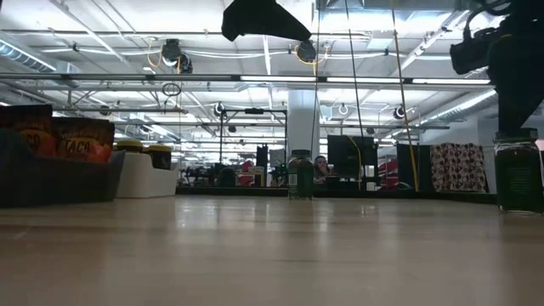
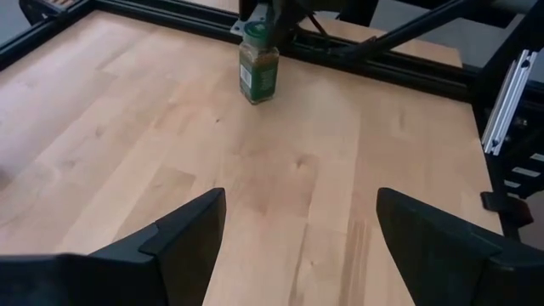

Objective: Sort spices by type
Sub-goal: Put the right green seasoning bottle into the bottom white bin

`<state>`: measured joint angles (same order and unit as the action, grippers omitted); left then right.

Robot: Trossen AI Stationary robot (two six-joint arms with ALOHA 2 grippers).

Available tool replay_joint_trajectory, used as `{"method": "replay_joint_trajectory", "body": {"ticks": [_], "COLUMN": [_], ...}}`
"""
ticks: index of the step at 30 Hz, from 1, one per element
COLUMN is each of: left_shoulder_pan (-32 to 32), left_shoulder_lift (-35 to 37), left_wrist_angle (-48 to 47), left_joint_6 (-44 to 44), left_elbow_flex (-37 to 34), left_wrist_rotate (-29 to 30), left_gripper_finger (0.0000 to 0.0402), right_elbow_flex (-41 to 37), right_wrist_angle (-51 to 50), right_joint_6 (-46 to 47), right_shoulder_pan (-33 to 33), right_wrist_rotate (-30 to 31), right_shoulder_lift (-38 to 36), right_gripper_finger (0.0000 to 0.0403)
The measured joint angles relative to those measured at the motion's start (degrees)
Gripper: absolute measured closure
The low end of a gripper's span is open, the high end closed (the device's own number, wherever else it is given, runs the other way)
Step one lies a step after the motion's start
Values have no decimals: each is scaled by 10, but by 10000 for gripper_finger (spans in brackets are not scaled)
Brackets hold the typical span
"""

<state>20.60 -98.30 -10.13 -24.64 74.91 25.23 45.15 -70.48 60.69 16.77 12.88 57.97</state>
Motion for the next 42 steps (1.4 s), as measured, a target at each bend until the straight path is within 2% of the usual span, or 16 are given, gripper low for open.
{"method": "replay_joint_trajectory", "body": {"ticks": [9, 18, 22, 28, 33, 37, 42], "left_shoulder_pan": [0, 0, 0, 0, 0, 0, 0], "left_shoulder_lift": [0, 0, 0, 0, 0, 0, 0], "left_wrist_angle": [0, 1, 1, 1, 1, 1, 1], "left_joint_6": [1, 1, 1, 1, 1, 1, 0], "left_elbow_flex": [0, 0, 0, 0, 0, 0, 0], "left_wrist_rotate": [-1, -1, -1, -1, -1, -1, -1], "left_gripper_finger": [96, 96, 96, 96, 96, 96, 96], "right_elbow_flex": [0, 0, 0, 0, -1, -1, -1], "right_wrist_angle": [-3, 6, 22, 43, 105, 199, 351], "right_joint_6": [40, 33, 17, 4, -33, -87, -176], "right_shoulder_pan": [55, 63, 62, 62, 62, 62, 62], "right_wrist_rotate": [-9, -8, -8, -9, -13, -17, -50], "right_shoulder_lift": [24, 61, 64, 64, 64, 64, 88], "right_gripper_finger": [112, 118, 141, 199, 229, 225, 221]}}
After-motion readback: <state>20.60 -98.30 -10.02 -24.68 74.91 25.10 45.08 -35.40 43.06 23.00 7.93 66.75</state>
